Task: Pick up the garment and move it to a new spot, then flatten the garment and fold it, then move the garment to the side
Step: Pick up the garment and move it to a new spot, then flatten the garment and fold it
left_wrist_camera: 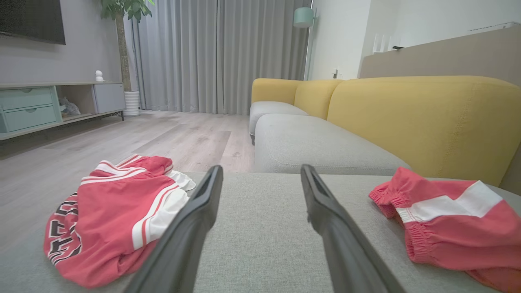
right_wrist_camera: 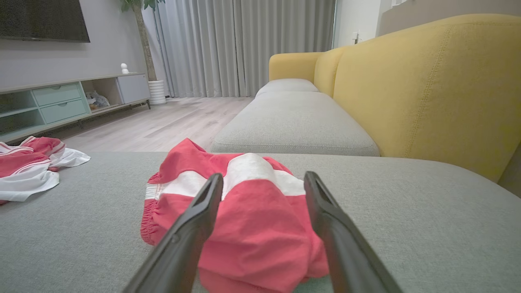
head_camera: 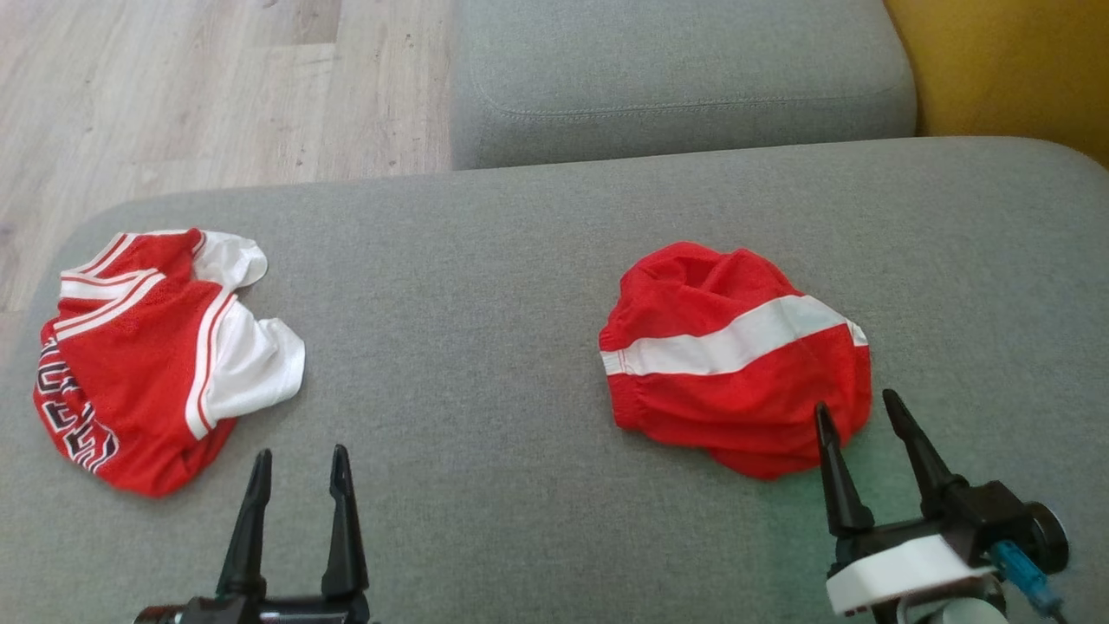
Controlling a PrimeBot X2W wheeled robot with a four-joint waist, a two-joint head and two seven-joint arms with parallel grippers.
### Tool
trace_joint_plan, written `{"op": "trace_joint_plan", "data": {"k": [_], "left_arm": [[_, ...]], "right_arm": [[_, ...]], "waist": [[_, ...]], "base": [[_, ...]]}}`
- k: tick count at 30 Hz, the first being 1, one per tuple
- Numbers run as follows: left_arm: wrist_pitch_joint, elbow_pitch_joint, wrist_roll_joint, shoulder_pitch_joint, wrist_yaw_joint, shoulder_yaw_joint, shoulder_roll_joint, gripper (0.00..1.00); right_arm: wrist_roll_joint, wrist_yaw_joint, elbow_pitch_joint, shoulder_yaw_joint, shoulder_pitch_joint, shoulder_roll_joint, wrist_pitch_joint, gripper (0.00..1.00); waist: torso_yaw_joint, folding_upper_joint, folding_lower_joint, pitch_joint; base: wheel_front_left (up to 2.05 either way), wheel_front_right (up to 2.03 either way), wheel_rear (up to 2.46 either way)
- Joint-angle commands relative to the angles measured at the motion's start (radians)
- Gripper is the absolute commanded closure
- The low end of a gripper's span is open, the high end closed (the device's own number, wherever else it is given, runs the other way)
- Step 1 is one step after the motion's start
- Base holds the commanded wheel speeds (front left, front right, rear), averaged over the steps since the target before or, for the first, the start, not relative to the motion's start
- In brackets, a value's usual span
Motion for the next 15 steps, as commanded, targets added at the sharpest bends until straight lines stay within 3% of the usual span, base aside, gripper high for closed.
{"op": "trace_joint_plan", "data": {"k": [1,15], "left_arm": [[-0.009,-0.03,0.009,-0.039,0.007,0.026,-0.007,0.0],[-0.009,0.028,-0.02,-0.063,-0.007,0.005,-0.007,0.0]], "right_arm": [[0.003,-0.001,-0.028,0.029,-0.03,-0.004,-0.002,0.0],[0.005,-0.001,-0.035,0.083,-0.036,-0.004,-0.002,0.0]], "waist": [[-0.002,0.0,0.0,0.0],[-0.064,0.0,0.0,0.015]], "base": [[0.0,0.0,0.0],[0.0,0.0,0.0]]}}
